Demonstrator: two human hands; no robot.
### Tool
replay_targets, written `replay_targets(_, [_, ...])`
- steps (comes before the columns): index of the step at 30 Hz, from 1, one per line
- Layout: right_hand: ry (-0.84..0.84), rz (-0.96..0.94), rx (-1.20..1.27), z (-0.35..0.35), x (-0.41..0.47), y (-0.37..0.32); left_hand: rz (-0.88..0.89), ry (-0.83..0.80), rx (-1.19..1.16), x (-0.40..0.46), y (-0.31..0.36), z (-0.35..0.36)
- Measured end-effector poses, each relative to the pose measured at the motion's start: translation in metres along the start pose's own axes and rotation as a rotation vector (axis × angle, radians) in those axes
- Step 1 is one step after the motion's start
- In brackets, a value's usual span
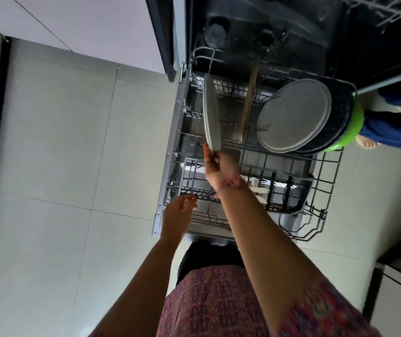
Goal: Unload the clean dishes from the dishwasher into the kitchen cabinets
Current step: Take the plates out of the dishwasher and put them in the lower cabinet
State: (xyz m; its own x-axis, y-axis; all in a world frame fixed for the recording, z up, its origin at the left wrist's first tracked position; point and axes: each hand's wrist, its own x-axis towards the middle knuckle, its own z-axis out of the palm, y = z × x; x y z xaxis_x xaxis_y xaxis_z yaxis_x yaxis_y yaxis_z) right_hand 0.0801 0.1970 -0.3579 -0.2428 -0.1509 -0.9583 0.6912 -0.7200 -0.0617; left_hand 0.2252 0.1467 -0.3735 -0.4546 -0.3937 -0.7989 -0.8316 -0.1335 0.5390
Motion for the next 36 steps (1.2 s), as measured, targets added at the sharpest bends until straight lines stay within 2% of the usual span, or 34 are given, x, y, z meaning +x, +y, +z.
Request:
replay_targets(4, [0.053, 0.062, -0.104, -0.032, -0.027, 0.009, -0.159, -0.044, -0.394, -0.001, 0.013, -0.02])
replay_targets(7, [0.042, 0.053, -0.301, -0.062, -0.039, -0.002, -0.237, -0.071, -0.695, 0.002, 0.025, -0.037])
replay_targets(11, [-0.099, -0.035, -0.767, -0.085, -0.046, -0.034, -0.108, -0.146, -0.955, 0.01, 0.038, -0.065])
replay_targets(14, [-0.17, -0.077, -1.045, -0.086, -0.041, -0.055, -0.197, -0.187, -1.026, 0.013, 0.037, -0.08])
replay_targets(16, [-0.213, -0.077, -1.132, -0.08, -0.035, -0.064, -0.242, -0.167, -1.004, 0.015, 0.033, -0.084])
replay_targets(19, [-0.28, -0.044, -1.18, -0.071, -0.026, -0.073, -0.122, -0.191, -0.898, 0.015, 0.03, -0.084])
replay_targets(22, [-0.346, 0.02, -1.212, -0.061, -0.017, -0.082, -0.083, -0.171, -0.879, 0.012, 0.022, -0.084])
replay_targets(24, [-0.288, 0.038, -1.05, -0.053, -0.006, -0.086, -0.041, -0.165, -0.898, 0.012, 0.016, -0.086])
replay_targets(27, [-0.087, 0.001, -0.422, -0.038, 0.021, -0.086, -0.022, -0.127, -0.919, 0.013, 0.011, -0.089])
replay_targets(29, [-0.028, -0.027, -0.152, -0.024, 0.039, -0.085, -0.034, -0.108, -0.944, 0.015, 0.007, -0.089])
replay_targets(36, [0.037, -0.073, 0.057, 0.014, 0.078, -0.077, -0.062, -0.073, -0.983, 0.025, -0.013, -0.078])
